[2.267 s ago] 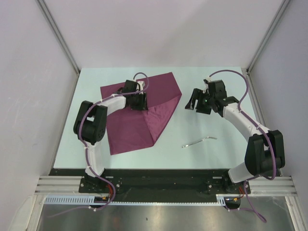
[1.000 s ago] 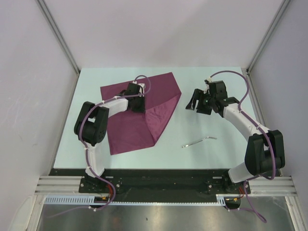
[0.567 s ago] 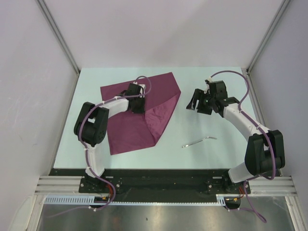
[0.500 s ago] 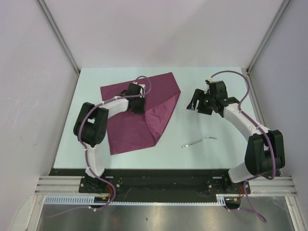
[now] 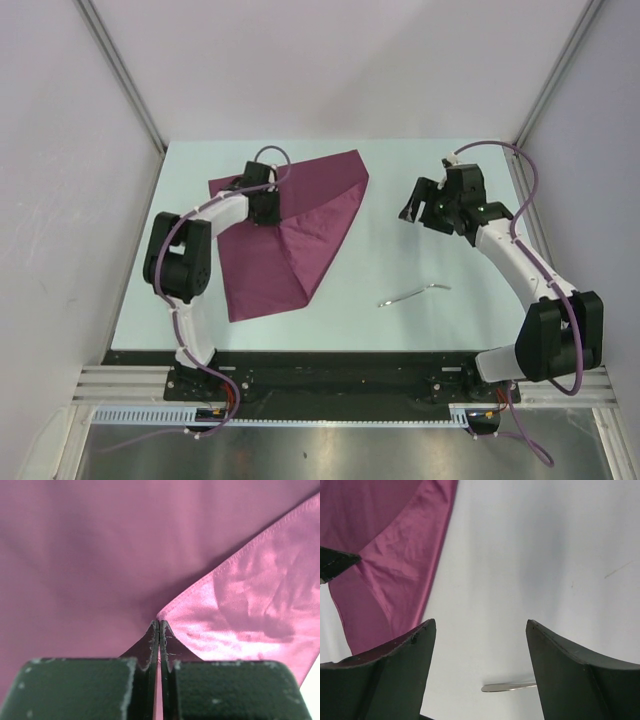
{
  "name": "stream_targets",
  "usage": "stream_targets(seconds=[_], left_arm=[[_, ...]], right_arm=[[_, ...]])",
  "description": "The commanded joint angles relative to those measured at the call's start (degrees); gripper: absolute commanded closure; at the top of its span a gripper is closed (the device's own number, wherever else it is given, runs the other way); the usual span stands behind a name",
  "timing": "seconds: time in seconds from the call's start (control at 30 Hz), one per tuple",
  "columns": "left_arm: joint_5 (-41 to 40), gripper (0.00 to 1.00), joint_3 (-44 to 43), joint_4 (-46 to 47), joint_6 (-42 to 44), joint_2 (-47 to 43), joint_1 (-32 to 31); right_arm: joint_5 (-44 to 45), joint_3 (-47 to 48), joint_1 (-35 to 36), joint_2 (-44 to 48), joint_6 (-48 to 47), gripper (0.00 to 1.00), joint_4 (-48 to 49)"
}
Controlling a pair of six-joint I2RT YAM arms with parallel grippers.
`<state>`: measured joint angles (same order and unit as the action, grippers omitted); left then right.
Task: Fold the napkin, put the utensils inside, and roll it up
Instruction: Fold the napkin at the center of the board.
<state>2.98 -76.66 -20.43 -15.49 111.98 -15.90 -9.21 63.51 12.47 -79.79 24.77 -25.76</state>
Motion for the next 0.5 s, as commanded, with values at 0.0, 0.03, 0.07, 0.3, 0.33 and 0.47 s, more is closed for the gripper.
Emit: stream_targets(seconds=[0.0,0.03,0.07,0.3,0.33,0.47], left_arm=[[-1.23,1.00,-4.19,-1.72,2.38,-0.72,3.50],[-1.31,1.00,-5.76,-2.16,2.65,-0.28,4.55],[-1.31,1.00,-6.65,-2.68,3.00,0.77,5.08],[-1.58,1.00,-11.40,-2.34,3.09,4.11,8.08],[-1.58,1.00,-12.45,-2.51,3.18,4.38,8.43],[-1.93,1.00,-15.88,-3.74,3.97,6.75,9.31]], right_arm=[[1.31,2.33,-0.52,0.94,1.14,0.22,-0.35],[1.22,2.06,-0.43,1.47,1.50,0.22,0.26],[1.21,1.54,-0.25,2.00,1.77,0.22,0.71],[0.69,-1.28,-0.34,3.24,2.03,0.21,1.76],[0.17,-1.10,-0.34,3.06,1.94,0.21,1.85],[-0.37,-0.84,-0.25,2.97,1.77,0.21,2.03]])
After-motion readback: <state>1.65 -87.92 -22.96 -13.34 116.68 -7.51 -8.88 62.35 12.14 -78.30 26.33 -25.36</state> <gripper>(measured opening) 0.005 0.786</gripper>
